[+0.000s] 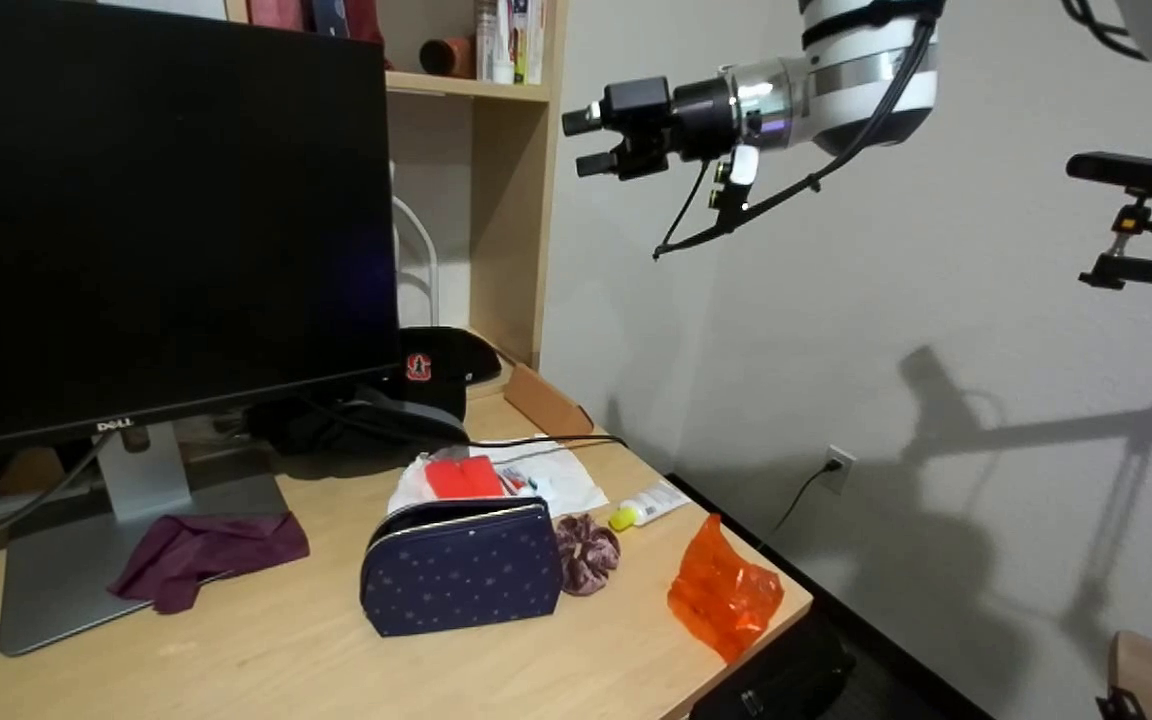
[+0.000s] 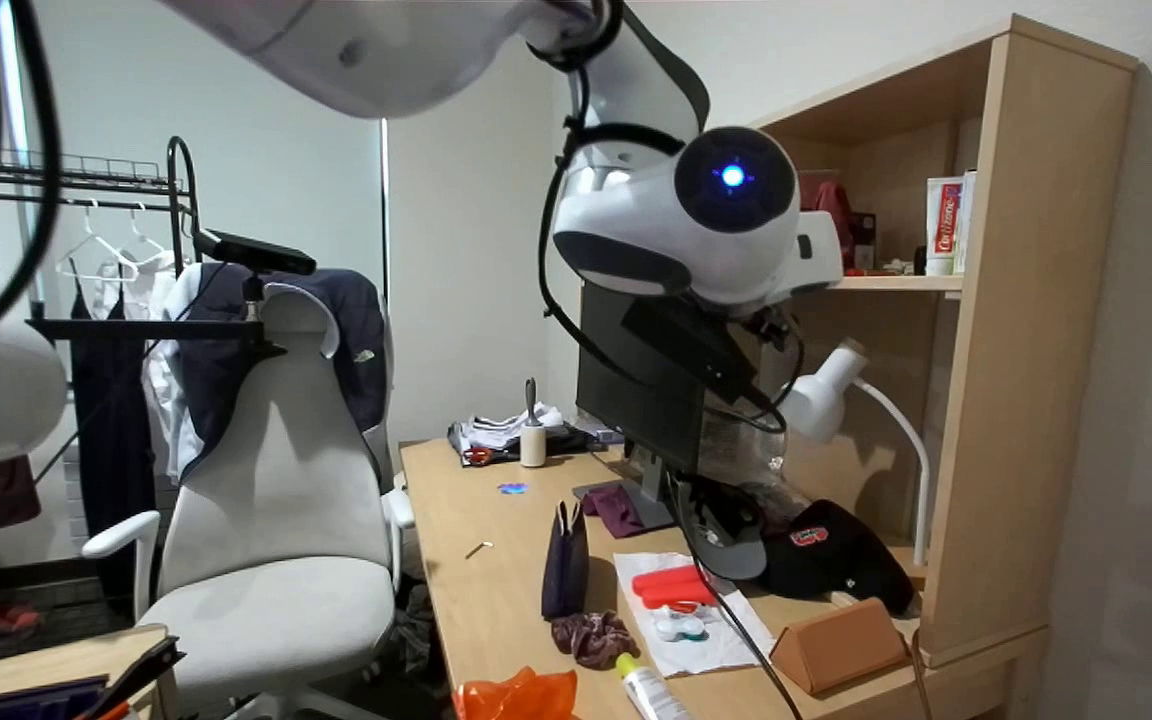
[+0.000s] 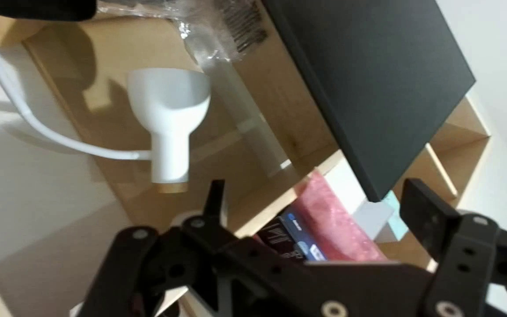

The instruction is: Place the black hat on the other black hat

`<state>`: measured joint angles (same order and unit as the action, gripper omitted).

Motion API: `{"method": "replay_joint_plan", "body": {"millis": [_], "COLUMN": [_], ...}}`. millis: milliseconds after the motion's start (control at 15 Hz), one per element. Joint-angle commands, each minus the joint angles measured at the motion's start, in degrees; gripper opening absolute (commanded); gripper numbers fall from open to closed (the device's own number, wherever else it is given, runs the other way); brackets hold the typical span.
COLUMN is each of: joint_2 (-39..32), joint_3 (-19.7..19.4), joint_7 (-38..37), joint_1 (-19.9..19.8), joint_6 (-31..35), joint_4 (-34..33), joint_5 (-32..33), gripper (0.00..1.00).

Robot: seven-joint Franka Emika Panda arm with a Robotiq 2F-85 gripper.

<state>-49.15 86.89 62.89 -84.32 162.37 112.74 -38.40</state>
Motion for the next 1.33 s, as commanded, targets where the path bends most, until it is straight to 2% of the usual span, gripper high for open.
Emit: {"method": "replay_joint_plan", "body": {"millis": [0, 133, 200, 467, 600, 733, 867, 1000, 1133, 1200, 1267], "joint_2": [-1.42, -1.38, 4.95, 7.24, 9.43, 13.21, 18.38, 23.86, 28.54, 21.14, 23.31], "joint_3": [2.16, 2.72, -1.01, -3.84, -6.89, -11.69, -18.33, -26.87, -36.32, -29.36, -33.04], "joint_7": [-2.48, -2.53, -7.33, -14.75, -19.86, -25.98, -32.44, -38.69, -43.27, -37.39, -39.32], "joint_1": [-1.83, -2.72, -0.43, 3.81, 7.15, 11.17, 15.7, 21.97, 29.28, 24.57, 27.45], "joint_6": [0.4, 0.28, 3.04, 15.87, 22.45, 28.31, 31.72, 33.12, 29.86, 31.28, 31.22], "joint_4": [1.57, 2.55, 2.24, 4.38, 5.66, 7.61, 9.92, 11.99, 12.77, 10.52, 11.03], "joint_5": [3.95, 4.33, 5.45, 15.53, 21.26, 26.96, 31.64, 34.95, 37.19, 35.33, 35.84], "gripper": [1.0, 1.0, 1.0, 1.0, 1.0, 1.0, 1.0, 1.0, 1.0, 1.0, 1.0]}}
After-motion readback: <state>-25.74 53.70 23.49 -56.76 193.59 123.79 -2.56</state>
